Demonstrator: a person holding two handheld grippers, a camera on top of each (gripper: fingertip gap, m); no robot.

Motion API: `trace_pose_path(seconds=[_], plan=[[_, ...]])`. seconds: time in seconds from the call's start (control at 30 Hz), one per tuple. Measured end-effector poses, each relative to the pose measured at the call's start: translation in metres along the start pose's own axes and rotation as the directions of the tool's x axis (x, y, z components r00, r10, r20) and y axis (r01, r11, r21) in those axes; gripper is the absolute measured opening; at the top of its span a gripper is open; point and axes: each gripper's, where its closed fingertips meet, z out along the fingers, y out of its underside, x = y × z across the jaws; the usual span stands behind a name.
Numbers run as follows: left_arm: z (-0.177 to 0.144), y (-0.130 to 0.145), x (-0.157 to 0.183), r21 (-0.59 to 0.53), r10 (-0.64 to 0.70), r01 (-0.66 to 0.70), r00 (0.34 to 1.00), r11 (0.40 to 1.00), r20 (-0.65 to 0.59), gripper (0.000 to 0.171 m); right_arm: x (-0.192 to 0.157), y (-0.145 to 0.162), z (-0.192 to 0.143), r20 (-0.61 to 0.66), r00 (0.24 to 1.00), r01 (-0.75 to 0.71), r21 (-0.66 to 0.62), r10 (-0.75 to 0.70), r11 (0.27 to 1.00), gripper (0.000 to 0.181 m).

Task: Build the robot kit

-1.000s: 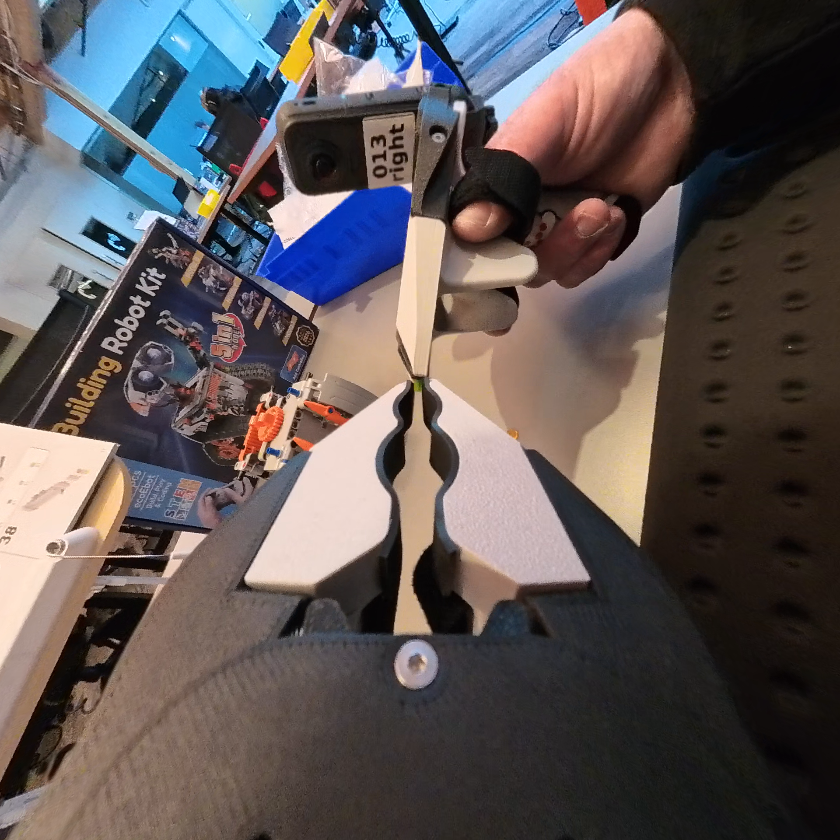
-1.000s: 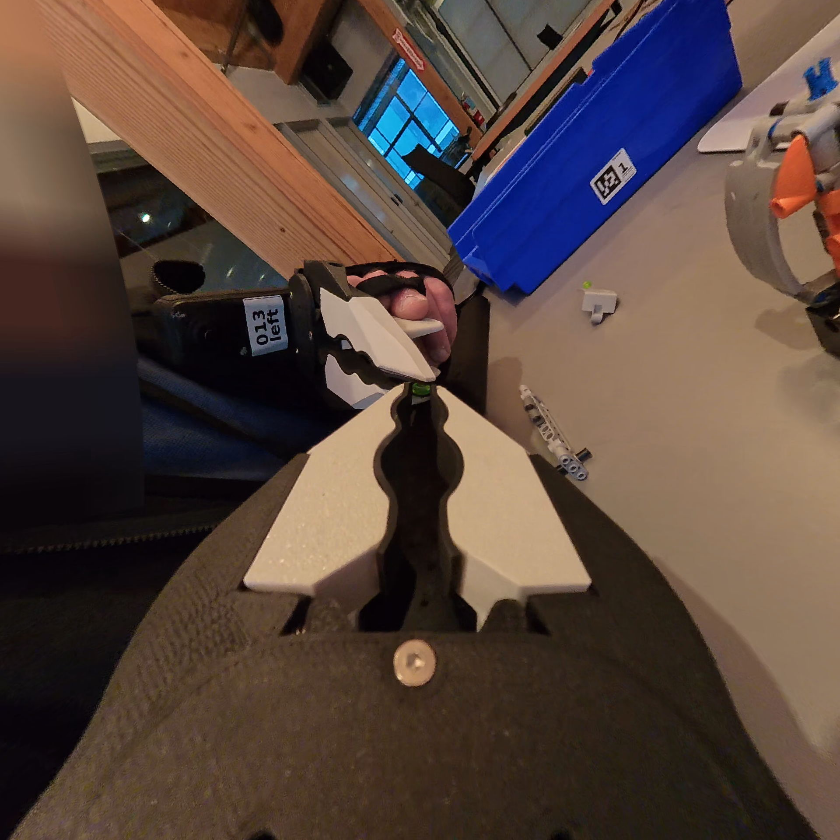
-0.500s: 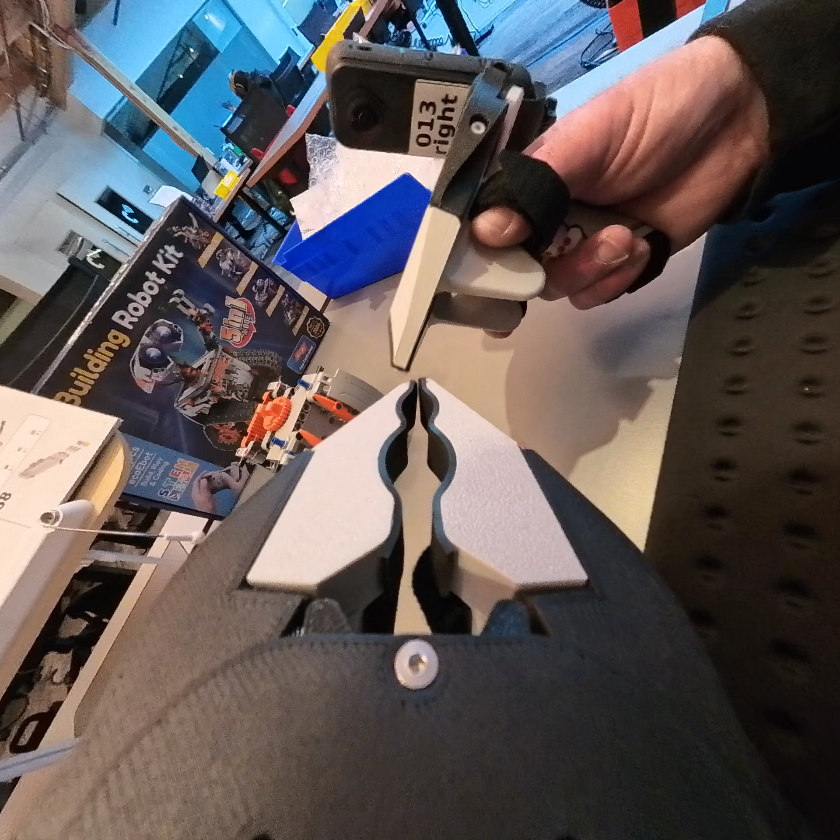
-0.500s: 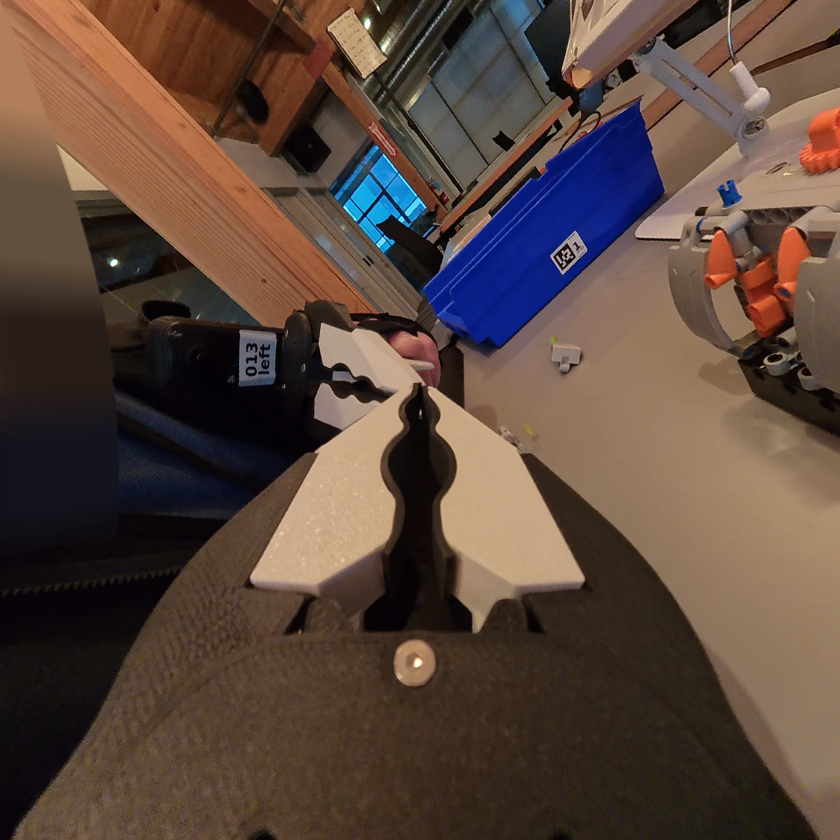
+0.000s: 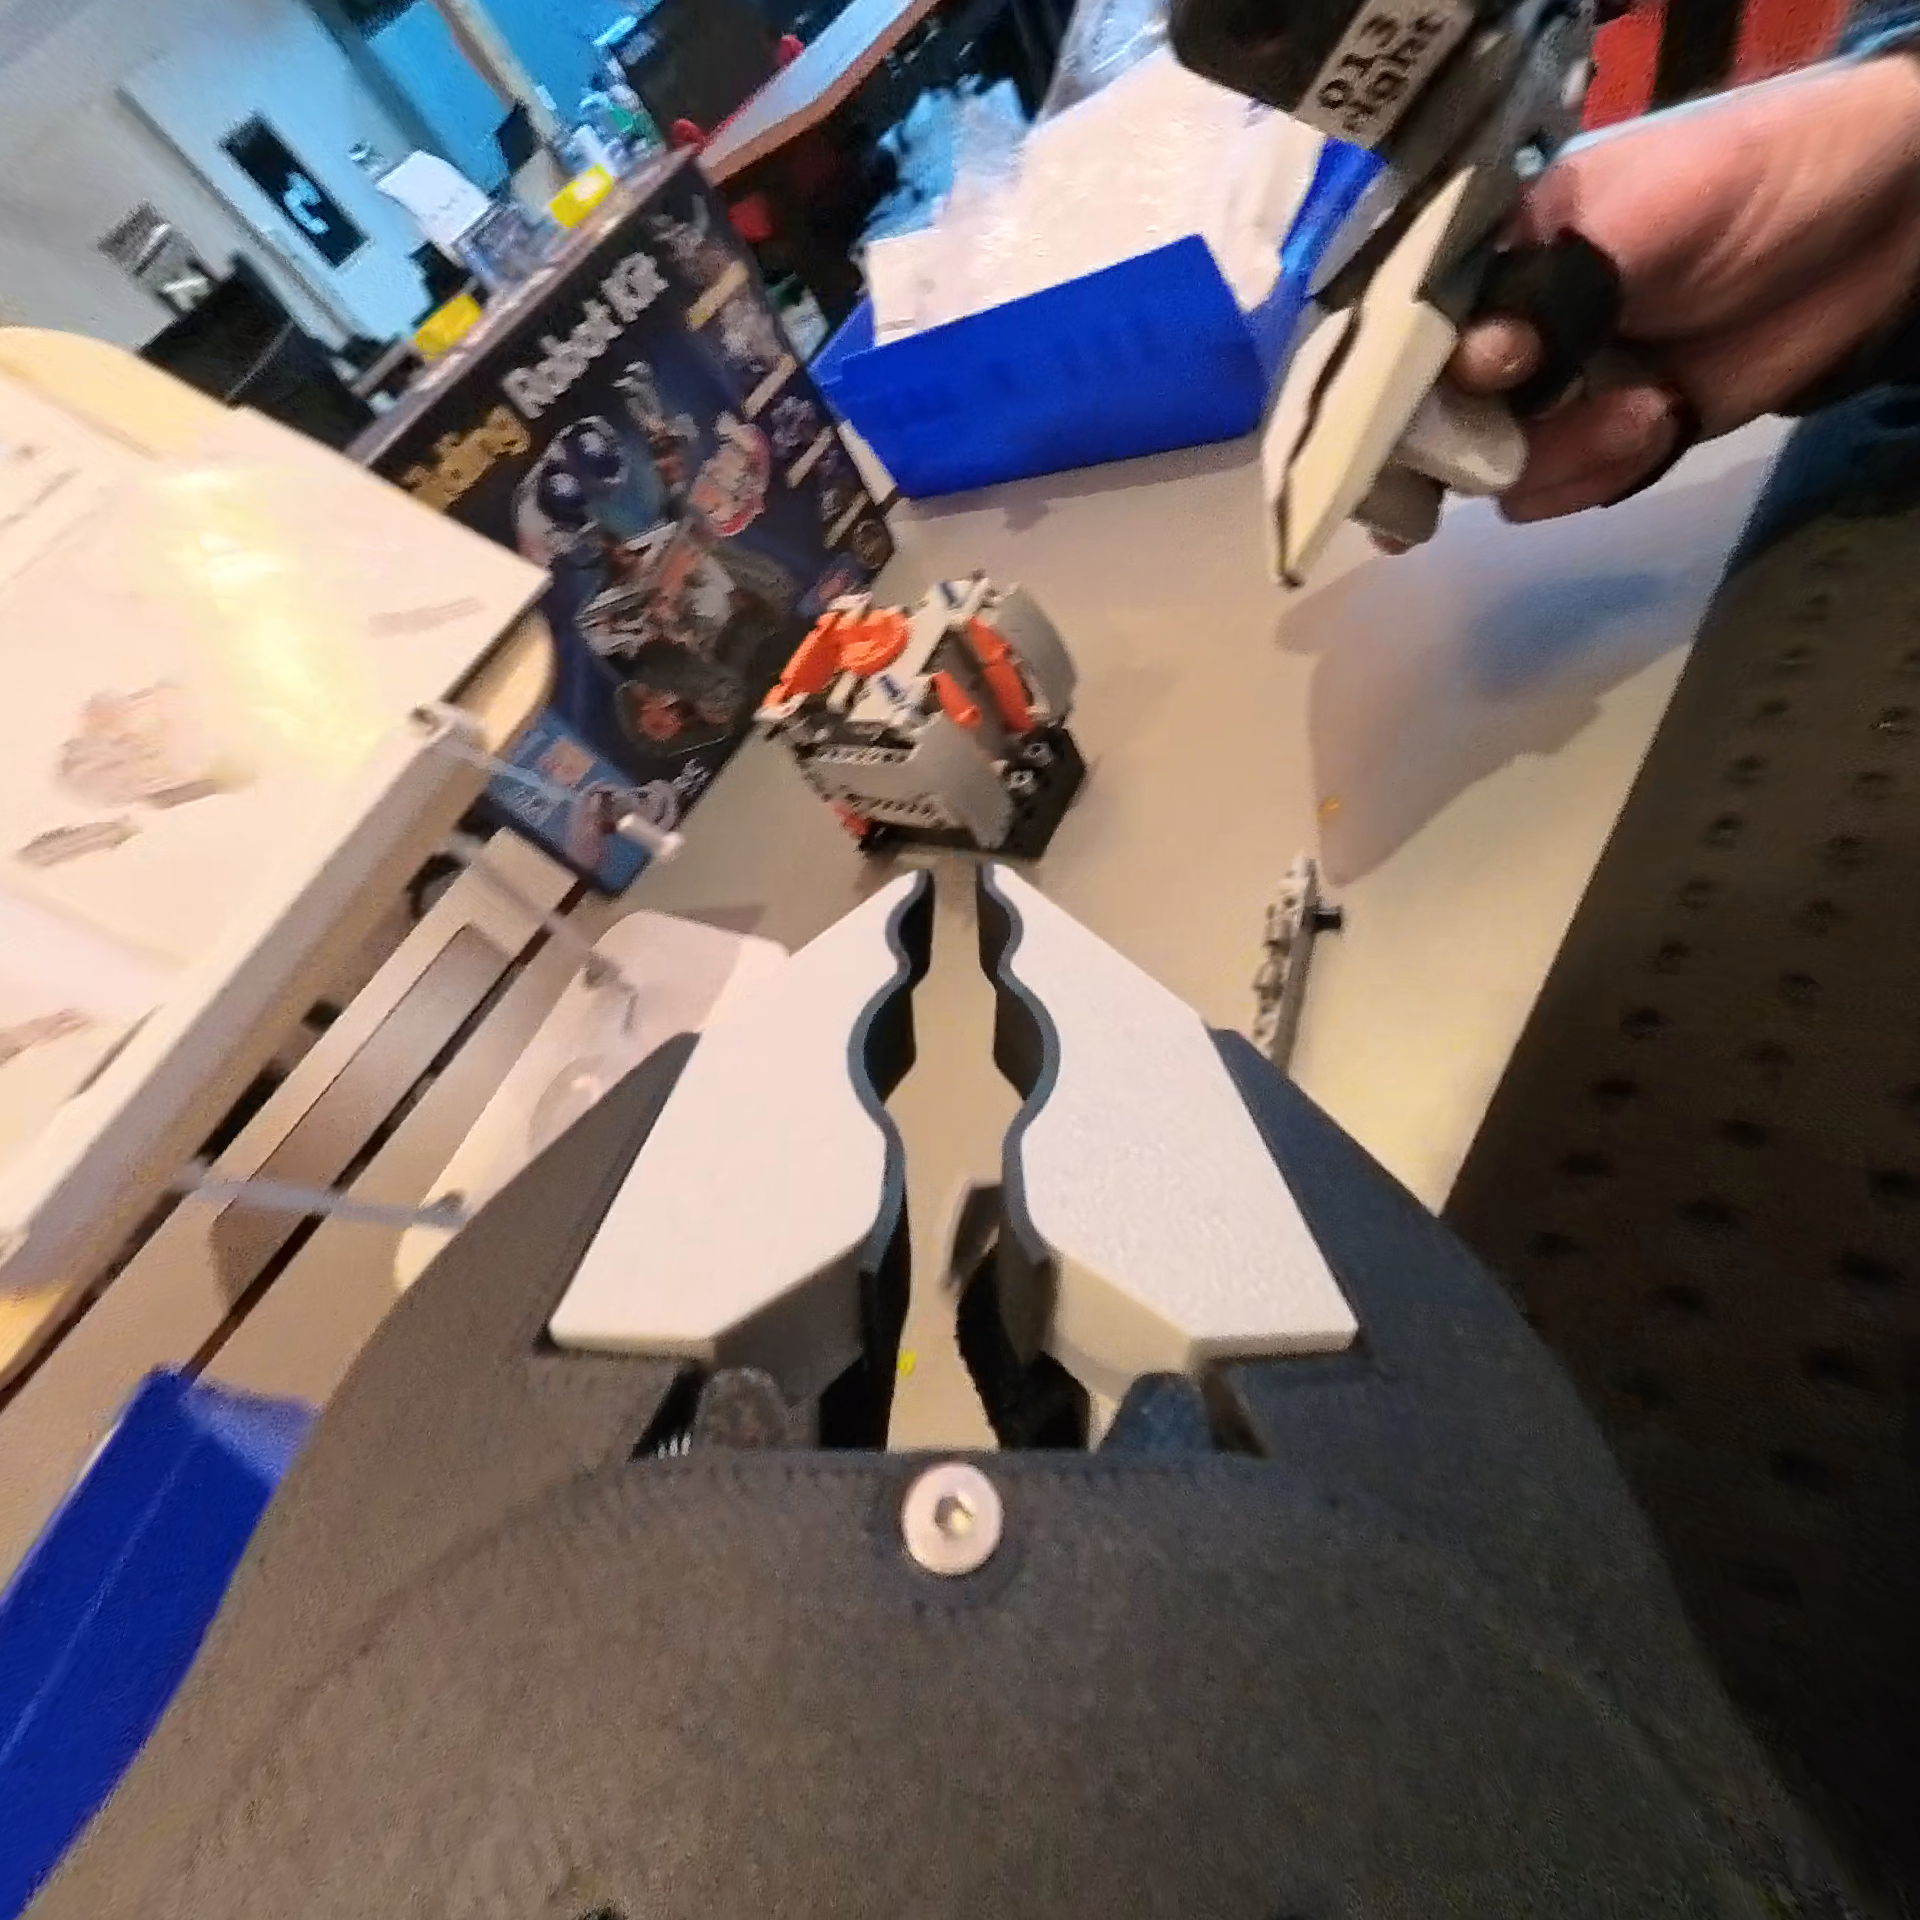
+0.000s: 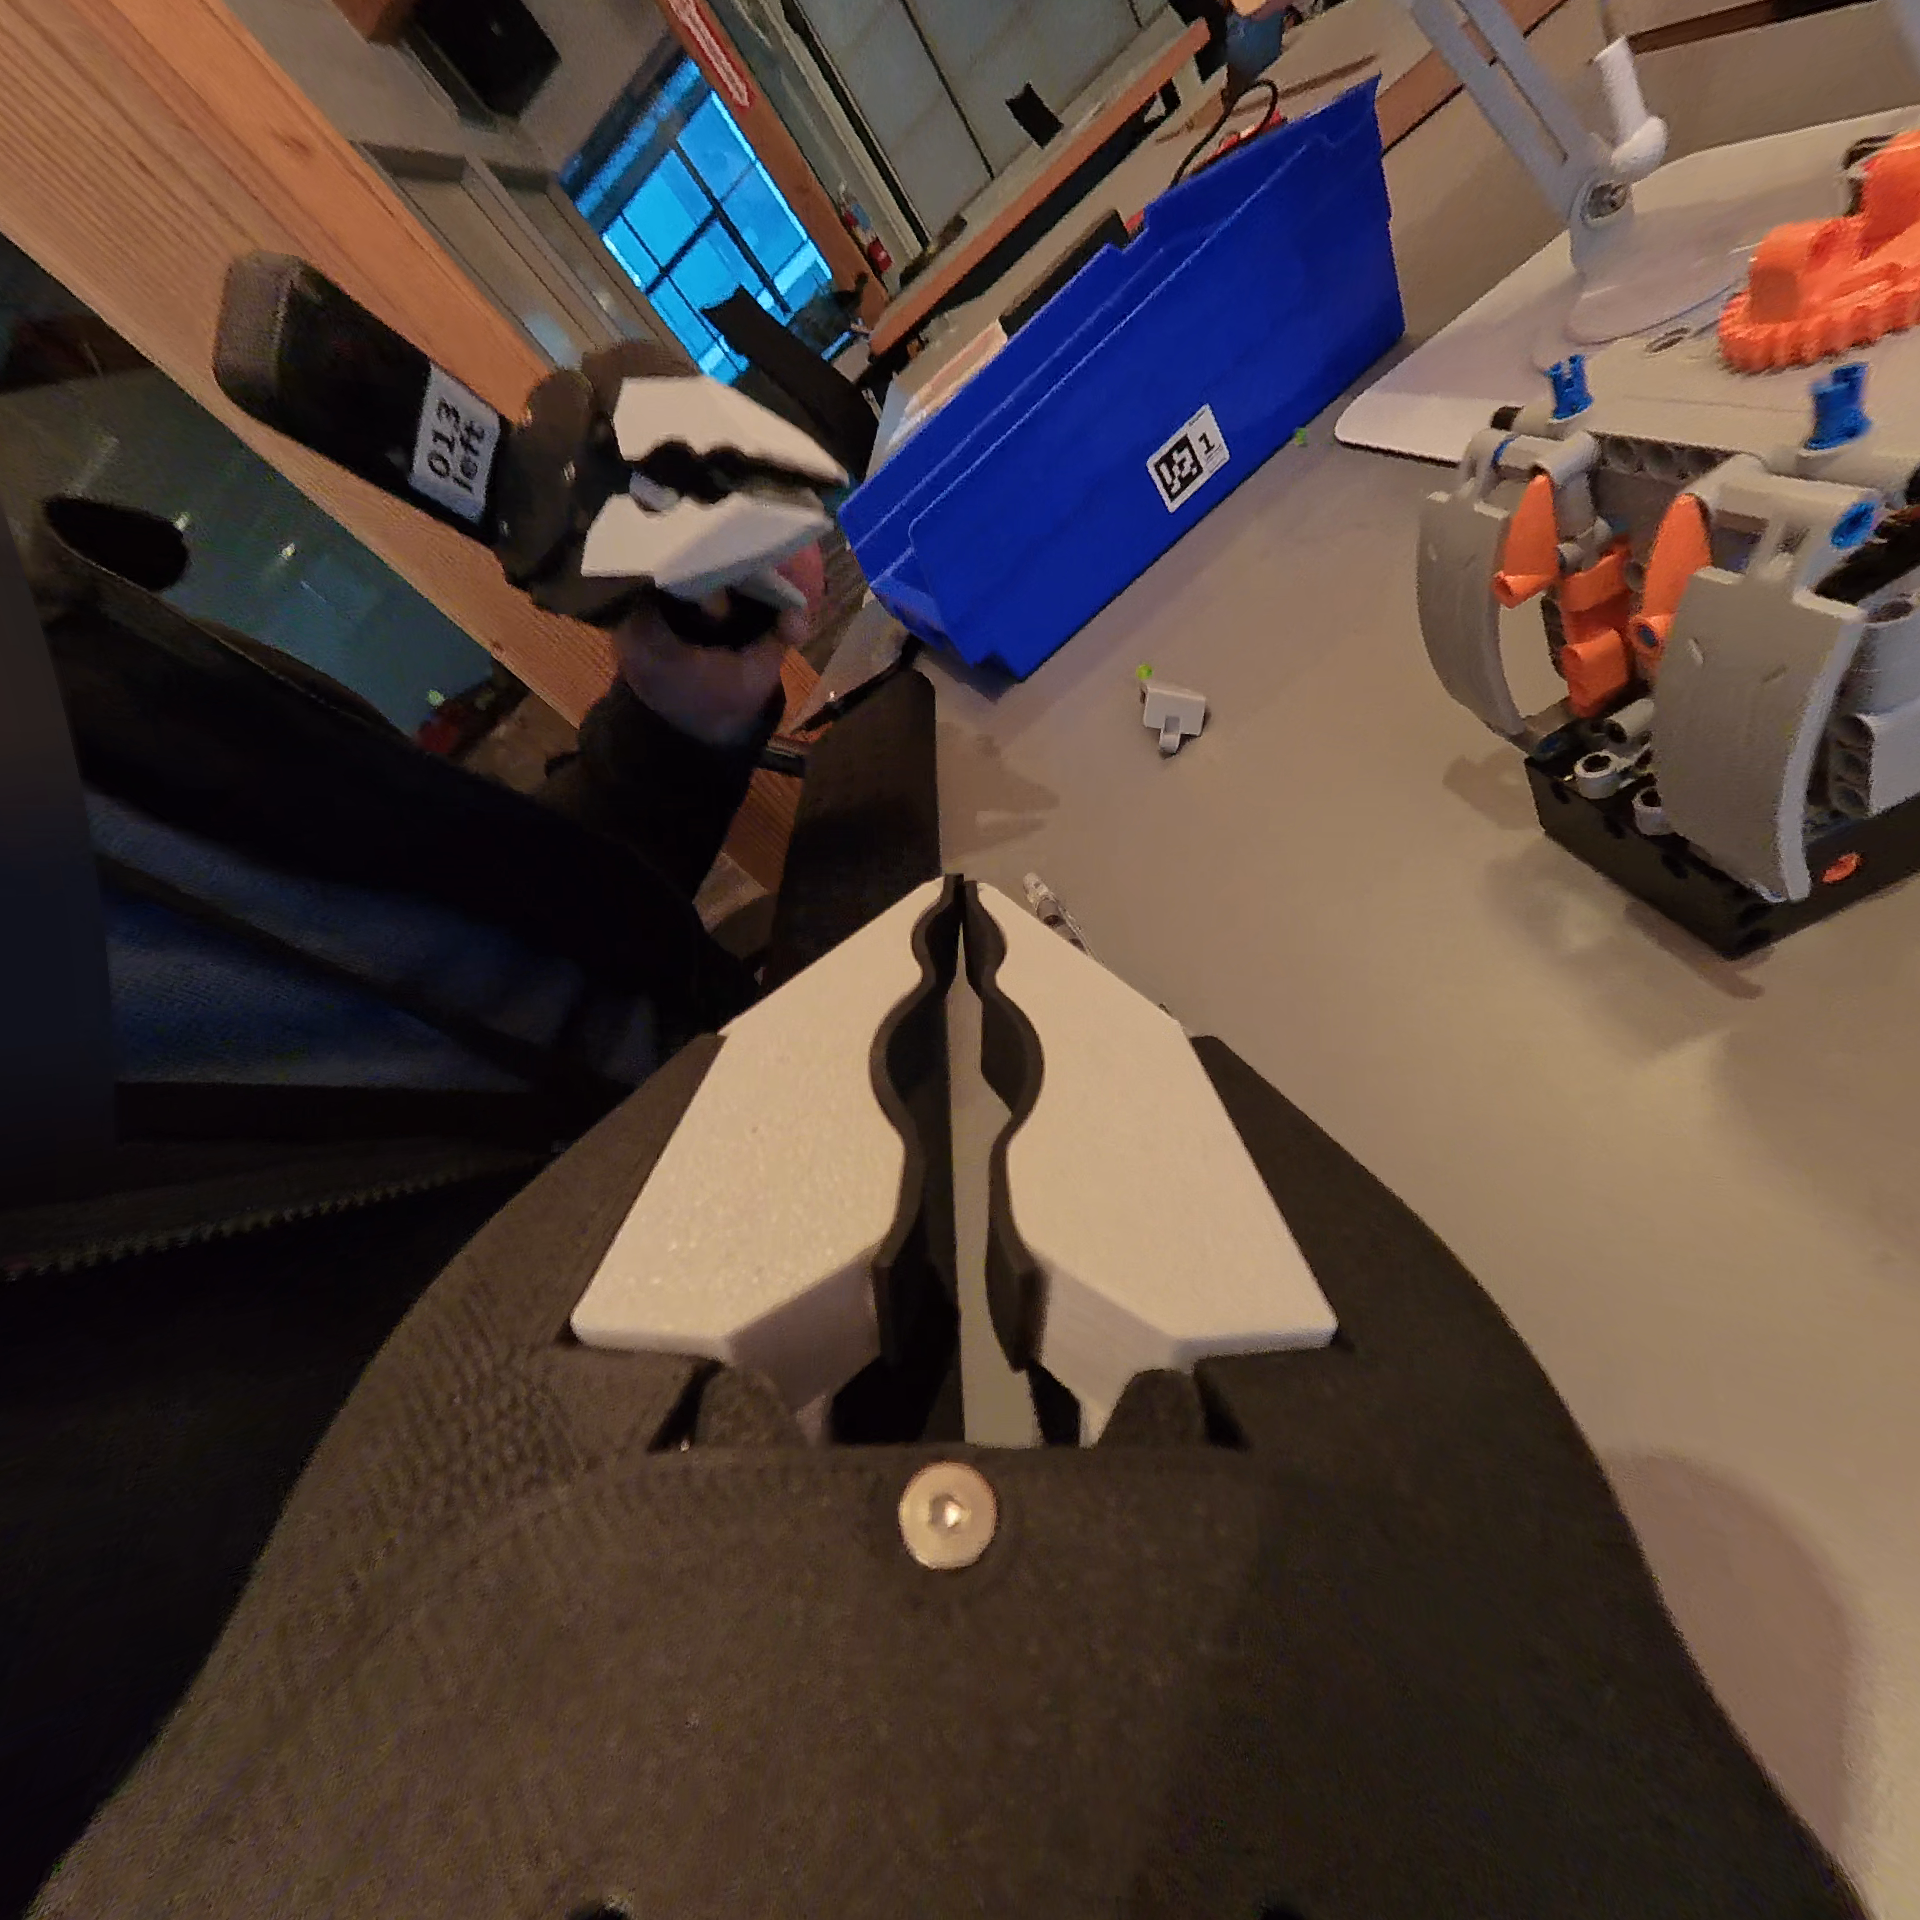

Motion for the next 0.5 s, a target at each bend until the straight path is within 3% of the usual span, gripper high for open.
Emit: trace_pose_path(seconds=[0.2,0.3,0.4,0.5], plan=[[-0.034,0.022,-0.034,-0.101,0.009,0.004,0.993,0.995,0.121,0.006,-0.002,0.004,0.016,-0.051,0.994,0.087,-0.098,-0.092,0.991,0.0],[-0.043,0.038,-0.038,-0.166,-0.036,0.054,0.993,0.985,0.109,0.01,-0.004,0.002,0.031,-0.082,0.983,0.149,-0.158,-0.163,0.976,0.004],[-0.052,0.061,-0.046,-0.249,-0.027,0.064,0.988,0.966,0.151,0.012,-0.006,-0.001,0.059,-0.103,0.957,0.238,-0.254,-0.271,0.938,0.007],[-0.06,0.065,-0.045,-0.227,-0.056,0.092,0.985,0.97,0.162,0.011,-0.002,-0.005,0.097,-0.104,0.912,0.336,-0.368,-0.397,0.867,0.01]])
